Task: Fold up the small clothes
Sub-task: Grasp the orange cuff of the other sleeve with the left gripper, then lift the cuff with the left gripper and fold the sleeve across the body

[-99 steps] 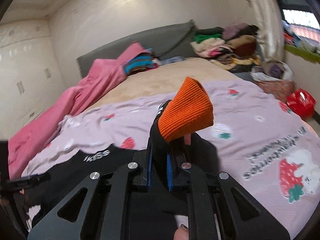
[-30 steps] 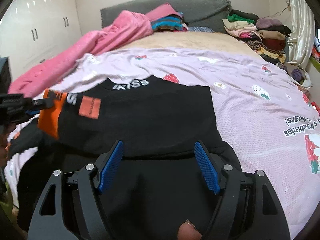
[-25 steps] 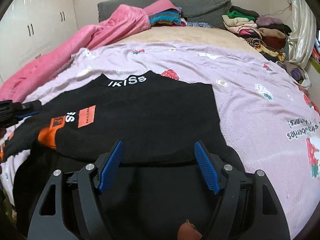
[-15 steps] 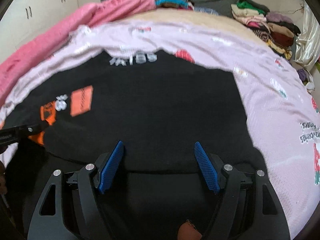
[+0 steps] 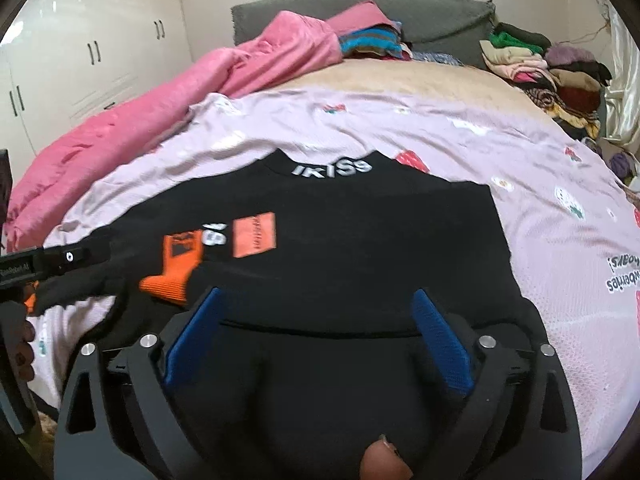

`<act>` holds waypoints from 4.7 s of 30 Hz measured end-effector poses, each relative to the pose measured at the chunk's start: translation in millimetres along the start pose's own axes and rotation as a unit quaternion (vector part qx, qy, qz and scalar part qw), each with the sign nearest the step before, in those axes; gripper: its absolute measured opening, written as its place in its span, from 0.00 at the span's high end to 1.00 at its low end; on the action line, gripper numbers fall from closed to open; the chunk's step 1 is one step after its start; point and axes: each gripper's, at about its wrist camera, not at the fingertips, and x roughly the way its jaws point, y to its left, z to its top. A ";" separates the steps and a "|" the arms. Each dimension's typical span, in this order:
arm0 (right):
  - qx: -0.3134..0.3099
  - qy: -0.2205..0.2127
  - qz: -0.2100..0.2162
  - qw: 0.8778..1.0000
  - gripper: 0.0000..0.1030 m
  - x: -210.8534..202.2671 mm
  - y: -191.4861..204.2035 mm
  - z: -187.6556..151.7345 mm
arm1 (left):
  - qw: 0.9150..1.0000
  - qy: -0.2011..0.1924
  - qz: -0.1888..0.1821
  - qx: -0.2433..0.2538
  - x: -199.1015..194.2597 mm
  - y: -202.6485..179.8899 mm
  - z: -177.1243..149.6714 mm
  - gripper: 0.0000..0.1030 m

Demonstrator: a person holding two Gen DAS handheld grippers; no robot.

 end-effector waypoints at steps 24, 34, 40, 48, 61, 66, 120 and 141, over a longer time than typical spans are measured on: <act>-0.106 -0.019 0.085 0.991 0.04 -14.7 127.9 7.6 | 0.987 -0.026 0.087 -0.133 -73.5 121.7 -52.2 0.09; -0.141 -0.014 0.115 0.983 0.04 -12.3 171.6 1.5 | 0.974 -0.028 0.109 -0.198 -86.6 172.5 -67.5 0.09; -0.147 -0.010 0.124 0.981 0.04 -13.5 180.8 -3.6 | 0.961 -0.040 0.106 -0.253 -85.4 199.0 -75.4 0.09; -0.131 -0.005 0.120 0.984 0.04 -11.6 172.1 -7.8 | 0.941 -0.058 0.087 -0.322 -81.1 232.2 -78.7 0.24; -0.109 -0.015 0.116 0.987 0.04 -23.9 152.2 -8.8 | 0.943 -0.132 0.079 -0.295 -121.9 224.4 -65.1 0.92; -0.094 -0.026 0.110 0.989 0.04 -31.9 137.9 -5.0 | 0.951 -0.166 0.060 -0.253 -149.6 194.0 -46.6 0.93; 0.136 -0.107 -0.060 0.983 0.05 -96.6 -106.3 -12.0 | 0.987 -0.051 -0.133 0.072 -8.1 -121.2 26.6 0.96; 0.191 -0.067 -0.096 0.975 0.05 -82.2 -146.7 -26.0 | 0.959 0.099 -0.190 0.187 66.2 -161.0 -43.9 0.60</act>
